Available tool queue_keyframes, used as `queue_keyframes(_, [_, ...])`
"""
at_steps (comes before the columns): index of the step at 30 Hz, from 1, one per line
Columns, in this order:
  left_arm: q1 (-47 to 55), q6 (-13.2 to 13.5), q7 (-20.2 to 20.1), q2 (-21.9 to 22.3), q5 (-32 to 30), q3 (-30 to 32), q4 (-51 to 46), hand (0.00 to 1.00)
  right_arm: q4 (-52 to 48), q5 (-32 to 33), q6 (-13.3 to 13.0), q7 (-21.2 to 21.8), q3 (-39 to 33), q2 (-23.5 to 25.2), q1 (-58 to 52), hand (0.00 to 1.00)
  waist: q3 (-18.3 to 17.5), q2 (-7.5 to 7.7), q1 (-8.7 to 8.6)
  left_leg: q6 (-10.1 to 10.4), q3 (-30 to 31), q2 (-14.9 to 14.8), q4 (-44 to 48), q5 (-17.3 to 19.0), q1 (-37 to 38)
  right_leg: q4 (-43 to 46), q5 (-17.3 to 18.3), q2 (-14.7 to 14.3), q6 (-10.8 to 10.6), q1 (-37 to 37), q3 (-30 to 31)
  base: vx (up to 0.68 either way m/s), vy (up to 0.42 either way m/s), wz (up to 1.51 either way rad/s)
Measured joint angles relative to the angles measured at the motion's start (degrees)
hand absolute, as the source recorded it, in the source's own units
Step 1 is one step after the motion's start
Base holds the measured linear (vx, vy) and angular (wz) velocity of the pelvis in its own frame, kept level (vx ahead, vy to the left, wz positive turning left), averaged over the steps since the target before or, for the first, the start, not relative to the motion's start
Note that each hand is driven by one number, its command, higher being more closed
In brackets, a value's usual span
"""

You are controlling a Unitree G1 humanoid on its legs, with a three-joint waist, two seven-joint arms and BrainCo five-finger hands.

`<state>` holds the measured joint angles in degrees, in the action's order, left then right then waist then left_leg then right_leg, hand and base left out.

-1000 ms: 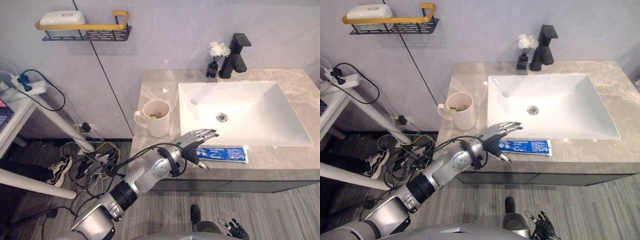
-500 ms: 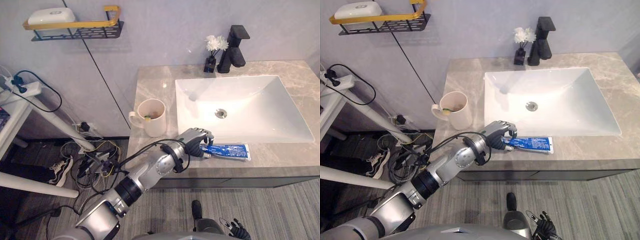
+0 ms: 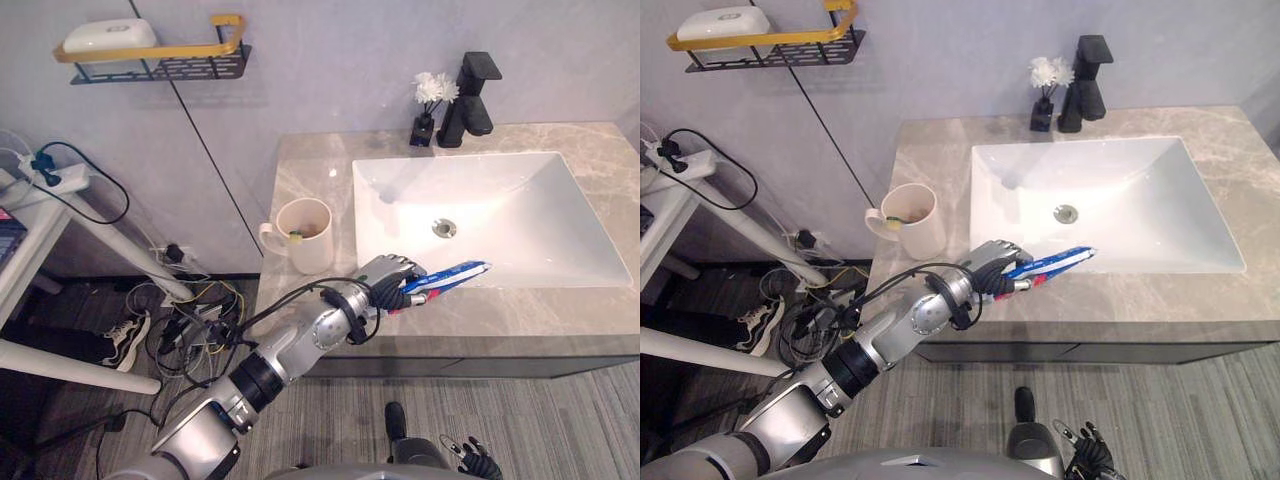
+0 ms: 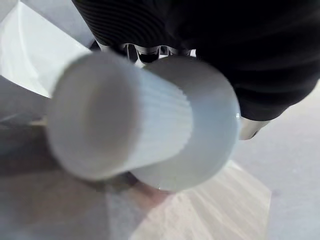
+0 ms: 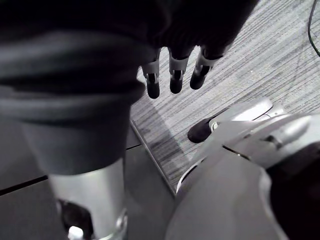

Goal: Organize washtable

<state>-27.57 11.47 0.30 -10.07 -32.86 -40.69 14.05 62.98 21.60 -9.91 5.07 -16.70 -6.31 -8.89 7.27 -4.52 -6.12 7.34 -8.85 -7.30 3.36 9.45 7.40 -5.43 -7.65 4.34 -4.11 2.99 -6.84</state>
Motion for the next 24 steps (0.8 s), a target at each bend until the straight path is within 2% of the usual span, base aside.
queue_keyframes(4, [0.47,0.09,-1.12,-1.14,0.23,-0.52,-1.79,1.0,0.04,2.35,0.0,-0.02,-1.49,0.38,-0.24,0.0,0.01,-0.02,0.05,0.0,0.12,0.0,-0.01,0.0,0.46,0.02,0.01,0.03,0.0,-0.89,-0.16,-0.01,0.003,0.02])
queue_keyframes(7, [0.78,0.29,-2.6,-1.92,0.8,-4.93,-5.09,1.0,-0.01,5.86,-0.33,0.07,-2.92,0.46,-0.79,0.0,-0.15,-0.21,0.57,-0.42,0.18,0.29,0.04,-0.26,0.12,0.18,-0.01,0.47,-0.04,-0.87,-0.17,-0.03,0.02,0.07])
queue_keyframes(10, [1.67,1.78,-4.16,-1.67,1.05,-8.75,-10.94,1.0,-1.21,13.26,-1.09,0.89,-5.86,0.92,-1.46,0.0,-0.18,-0.25,0.55,-0.77,-0.33,0.66,-0.09,-0.48,-0.65,0.19,-0.22,0.73,-0.31,0.57,0.46,-0.06,0.018,-0.06])
queue_keyframes(12, [2.11,2.57,-4.37,-1.37,1.23,-8.65,-15.26,1.0,-4.61,16.82,-1.39,1.35,-8.77,1.41,-3.29,0.0,-0.35,-0.49,0.52,-0.85,-0.78,0.77,-0.13,-0.53,-0.95,0.2,-0.18,0.76,-0.25,1.04,1.06,-0.06,0.012,-0.15])
queue_keyframes(15, [2.45,4.18,-4.05,-0.64,3.75,-8.28,-21.9,1.0,-8.52,22.33,-3.32,1.67,-14.16,1.94,-6.44,0.0,-0.89,-0.54,0.45,-1.54,-1.67,0.73,-0.26,-0.08,-0.63,0.2,-0.22,0.67,-0.35,1.01,1.46,-0.05,0.014,-0.1])
queue_keyframes(19, [2.77,5.34,-3.64,-0.14,5.57,-8.04,-27.01,1.0,-13.3,24.22,-4.41,1.49,-18.06,3.1,-8.28,0.0,-1.09,-0.52,0.53,-2.12,-2.66,0.72,0.03,0.71,-0.61,0.2,-0.73,0.69,-0.52,1.04,2.3,-0.05,0.015,-0.11])
queue_keyframes(24, [3.35,6.78,-3.28,-0.08,6.66,-3.39,-32.17,1.0,-27.1,24.51,-5.24,0.88,-21.23,6.08,-10.27,0.0,-2.05,-0.04,0.45,-1.96,-3.63,0.65,1.14,1.24,-1.02,0.2,-1.29,0.29,-0.45,1.9,3.67,-0.02,0.0,-0.17])
